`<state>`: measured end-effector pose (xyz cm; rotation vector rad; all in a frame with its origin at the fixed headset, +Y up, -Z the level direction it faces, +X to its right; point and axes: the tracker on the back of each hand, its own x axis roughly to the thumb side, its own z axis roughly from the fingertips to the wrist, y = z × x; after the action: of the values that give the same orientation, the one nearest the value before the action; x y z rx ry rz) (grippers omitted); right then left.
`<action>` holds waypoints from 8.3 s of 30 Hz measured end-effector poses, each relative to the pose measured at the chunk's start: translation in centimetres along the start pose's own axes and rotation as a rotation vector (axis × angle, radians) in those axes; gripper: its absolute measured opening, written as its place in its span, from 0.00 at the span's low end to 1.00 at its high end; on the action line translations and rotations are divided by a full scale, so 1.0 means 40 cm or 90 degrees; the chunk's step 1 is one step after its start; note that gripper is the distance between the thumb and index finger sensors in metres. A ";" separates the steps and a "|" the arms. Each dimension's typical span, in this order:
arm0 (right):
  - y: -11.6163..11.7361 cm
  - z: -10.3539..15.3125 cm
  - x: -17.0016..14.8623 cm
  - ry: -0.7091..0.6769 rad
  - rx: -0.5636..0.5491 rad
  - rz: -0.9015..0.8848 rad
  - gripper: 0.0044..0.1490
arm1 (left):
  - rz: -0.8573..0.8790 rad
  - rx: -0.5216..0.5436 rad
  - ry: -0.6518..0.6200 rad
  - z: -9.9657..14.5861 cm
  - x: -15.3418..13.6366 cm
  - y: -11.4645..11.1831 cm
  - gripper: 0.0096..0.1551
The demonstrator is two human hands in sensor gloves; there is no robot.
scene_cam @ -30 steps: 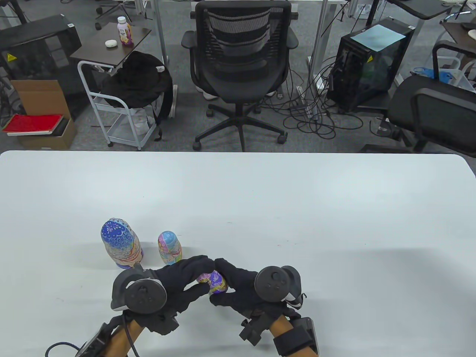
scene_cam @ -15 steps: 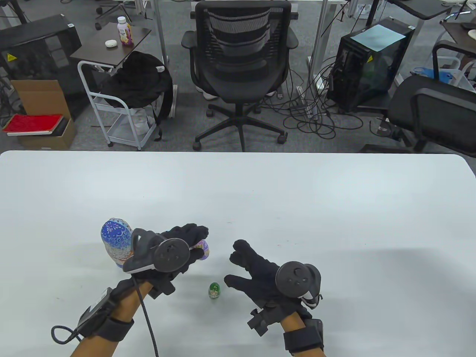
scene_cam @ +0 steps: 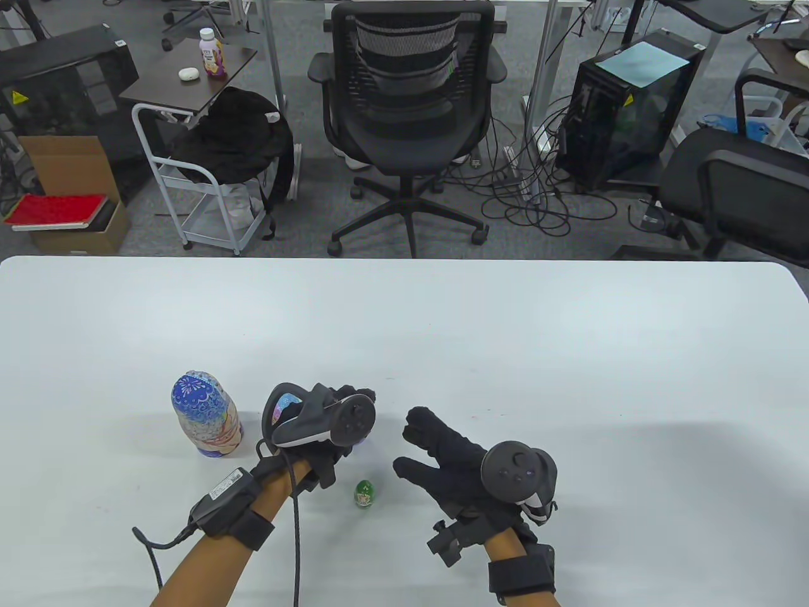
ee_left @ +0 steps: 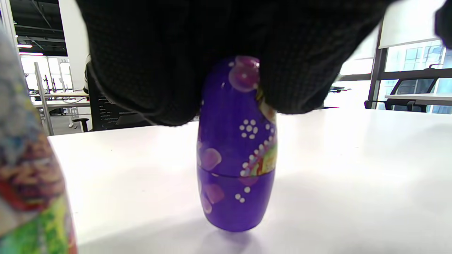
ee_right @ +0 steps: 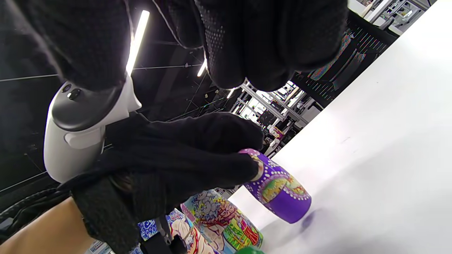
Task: Separate nested Russian dolls into individual dolls
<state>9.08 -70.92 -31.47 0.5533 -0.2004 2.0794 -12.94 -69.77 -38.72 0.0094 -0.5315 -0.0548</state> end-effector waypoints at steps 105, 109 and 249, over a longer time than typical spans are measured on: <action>0.052 0.033 -0.049 -0.020 0.159 -0.023 0.45 | 0.034 0.043 -0.070 0.221 0.032 -0.136 0.33; 0.052 0.033 -0.050 -0.021 0.159 -0.025 0.45 | 0.009 0.039 -0.071 0.219 0.035 -0.138 0.33; 0.074 0.043 -0.025 -0.033 0.218 0.050 0.47 | 0.250 0.223 -0.176 0.255 0.123 0.048 0.31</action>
<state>7.56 -73.90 -30.17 0.8169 0.1100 2.1918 -13.76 -68.06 -27.39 0.2414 -0.8055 0.4263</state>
